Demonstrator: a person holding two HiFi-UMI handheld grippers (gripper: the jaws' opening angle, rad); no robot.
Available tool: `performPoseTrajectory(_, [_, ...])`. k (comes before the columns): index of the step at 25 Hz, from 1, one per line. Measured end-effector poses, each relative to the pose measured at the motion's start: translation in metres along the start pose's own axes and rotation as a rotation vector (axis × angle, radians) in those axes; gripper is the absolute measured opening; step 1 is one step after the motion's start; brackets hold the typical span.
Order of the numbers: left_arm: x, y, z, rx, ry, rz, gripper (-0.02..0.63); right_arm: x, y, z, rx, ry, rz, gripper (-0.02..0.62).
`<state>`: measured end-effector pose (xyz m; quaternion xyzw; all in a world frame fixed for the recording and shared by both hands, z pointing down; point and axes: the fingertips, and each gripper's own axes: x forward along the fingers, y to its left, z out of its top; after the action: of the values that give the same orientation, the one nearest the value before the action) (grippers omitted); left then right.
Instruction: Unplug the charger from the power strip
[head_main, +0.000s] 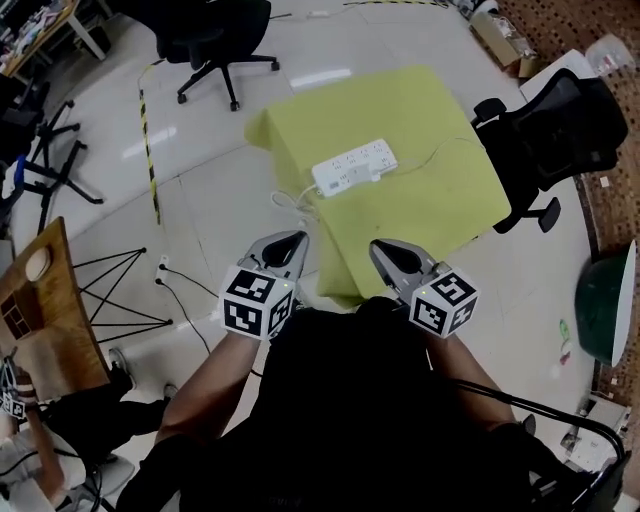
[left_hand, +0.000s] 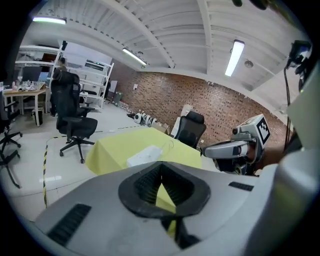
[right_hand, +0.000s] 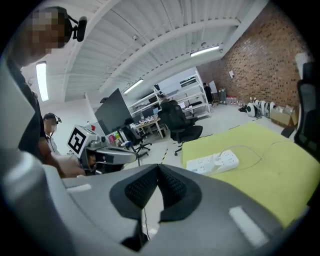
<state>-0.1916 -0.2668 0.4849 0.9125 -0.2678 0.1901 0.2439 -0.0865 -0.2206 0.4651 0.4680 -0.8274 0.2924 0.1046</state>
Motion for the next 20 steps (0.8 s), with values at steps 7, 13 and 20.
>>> performPoseTrajectory(7, [0.020, 0.012, 0.003, -0.017, 0.003, -0.026, 0.006, 0.012, -0.037, 0.005, -0.013, 0.033, -0.091, 0.005])
performPoseTrajectory(13, [0.030, 0.024, 0.000, -0.066, 0.016, 0.021, 0.006, 0.034, -0.091, 0.013, -0.053, 0.079, -0.135, 0.032])
performPoseTrajectory(20, [0.048, 0.037, -0.001, -0.093, 0.049, 0.070, 0.006, 0.065, -0.161, 0.000, -0.009, 0.153, -0.193, 0.092])
